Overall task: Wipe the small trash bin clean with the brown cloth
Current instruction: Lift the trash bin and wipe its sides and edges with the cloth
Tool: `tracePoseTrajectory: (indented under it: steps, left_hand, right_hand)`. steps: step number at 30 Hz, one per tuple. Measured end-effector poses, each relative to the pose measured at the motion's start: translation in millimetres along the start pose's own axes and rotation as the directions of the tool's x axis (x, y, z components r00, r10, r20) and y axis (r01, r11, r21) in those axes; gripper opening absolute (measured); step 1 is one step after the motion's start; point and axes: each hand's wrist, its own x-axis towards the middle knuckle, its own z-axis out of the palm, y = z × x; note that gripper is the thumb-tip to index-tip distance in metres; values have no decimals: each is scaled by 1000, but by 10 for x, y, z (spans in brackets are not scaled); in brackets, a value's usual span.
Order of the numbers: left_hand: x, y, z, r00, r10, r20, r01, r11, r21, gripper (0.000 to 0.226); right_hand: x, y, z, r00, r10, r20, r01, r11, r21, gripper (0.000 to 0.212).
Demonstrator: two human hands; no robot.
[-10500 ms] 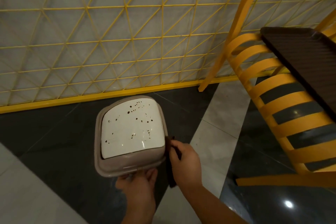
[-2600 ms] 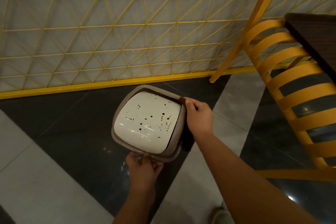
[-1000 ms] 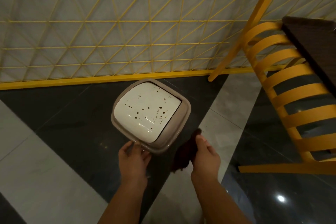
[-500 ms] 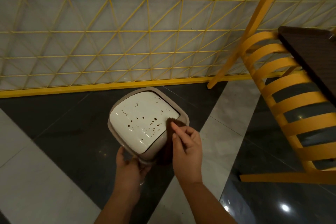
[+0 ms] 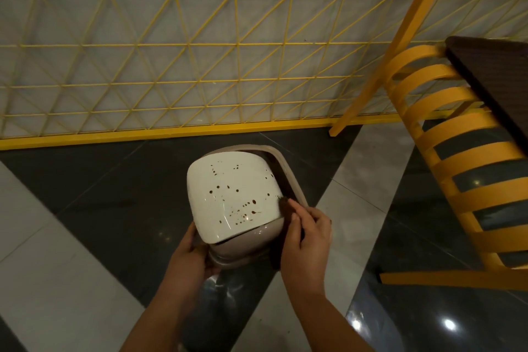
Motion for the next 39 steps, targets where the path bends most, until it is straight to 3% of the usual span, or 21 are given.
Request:
tracePoseTrajectory:
  steps: [7,11,15,19,23,26,29,33,39]
  left_hand:
    - [-65,36,4,993,53,-102,-45,996,73,42]
    - [-224,103,-86,974,60,-220,-56,998,24,52]
    - [-569,120,-138,973,12,-231,-14,1000,-7,51]
    - [-992,148,221,981,6,-193,-1,1000,26,40]
    - [-1096,307,610,993,1,-116,-9,998,-63,34]
    - [-972,348,672,993,10,-116,-23,994,-110,31]
    - [-859,254,565,995,51,-82,-53,998,-19,48]
    - [-636,193,355,993,64,-94,-68,997,-40,59]
    - [-508,239,319,988,137,-73,-142,987,-72,116]
  right_hand:
    - [233,129,-168,972,237,-11,-235,970,64,26]
    - [279,82,-261,905,424,27,-417,875,247,20]
    - [372,-40,-364,894,448,28,-435,850,298,19]
    - [477,-96,-342,925,380,20,-374,899,229,19]
    - [518,22,-232,967,133,218,-116,989,-90,27]
    - [597,81,-219,956,113,272,-57,977,-205,28]
    - [581,129,-245,958,117,263,-52,969,-241,25]
    - [310,210,-289,967,64,248,-8,976,-219,23]
    - [-69,256,-261,925,-67,373,178,946,-272,26]
